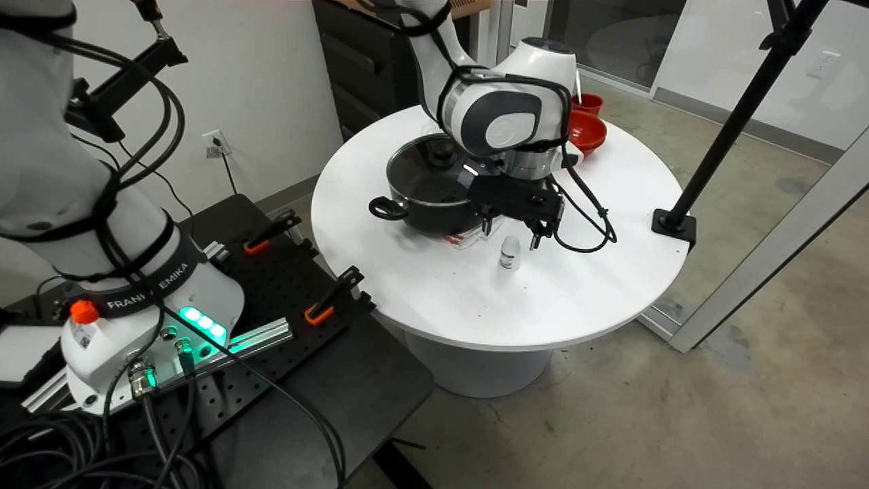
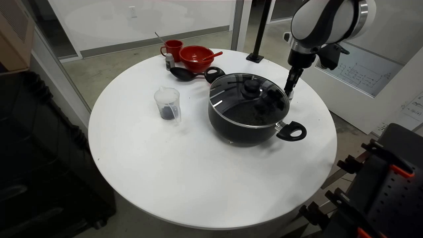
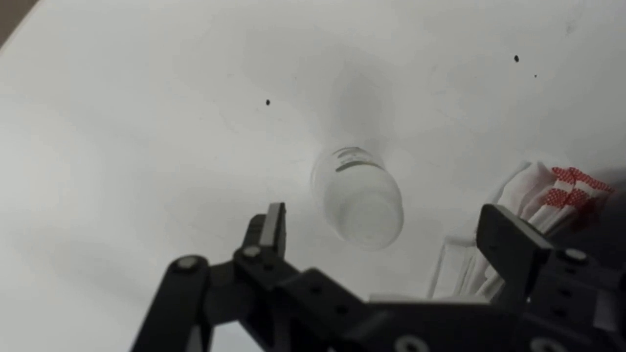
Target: Move the plastic bottle to the left side of the table.
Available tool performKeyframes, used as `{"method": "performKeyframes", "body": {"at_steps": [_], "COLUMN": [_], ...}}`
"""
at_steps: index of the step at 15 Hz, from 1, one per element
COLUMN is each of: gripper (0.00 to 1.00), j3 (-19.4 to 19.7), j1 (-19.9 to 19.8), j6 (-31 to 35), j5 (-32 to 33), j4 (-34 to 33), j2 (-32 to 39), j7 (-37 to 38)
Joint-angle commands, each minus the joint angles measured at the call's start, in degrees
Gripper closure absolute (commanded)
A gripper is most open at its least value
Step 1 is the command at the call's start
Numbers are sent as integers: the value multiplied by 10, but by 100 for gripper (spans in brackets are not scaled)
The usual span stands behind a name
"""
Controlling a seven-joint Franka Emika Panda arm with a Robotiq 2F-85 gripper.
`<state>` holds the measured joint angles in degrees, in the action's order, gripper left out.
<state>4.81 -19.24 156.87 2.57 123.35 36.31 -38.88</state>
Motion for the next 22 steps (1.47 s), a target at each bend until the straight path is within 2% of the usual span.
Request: {"method": "performKeyframes", "body": {"at_steps": [1, 9, 14, 18, 22], "gripper": [28, 87, 90, 90, 90], "j3": [0, -9, -28, -4, -4], "j1": [-11, -16, -31, -16, -1], "j6": [-4, 9, 1, -19, -42], "j5": [20, 31, 17, 27, 30], "j4": [-15, -2, 21, 46, 71], "j2": [12, -2, -54, -146, -259], "j7": [14, 6, 0, 24, 9]}}
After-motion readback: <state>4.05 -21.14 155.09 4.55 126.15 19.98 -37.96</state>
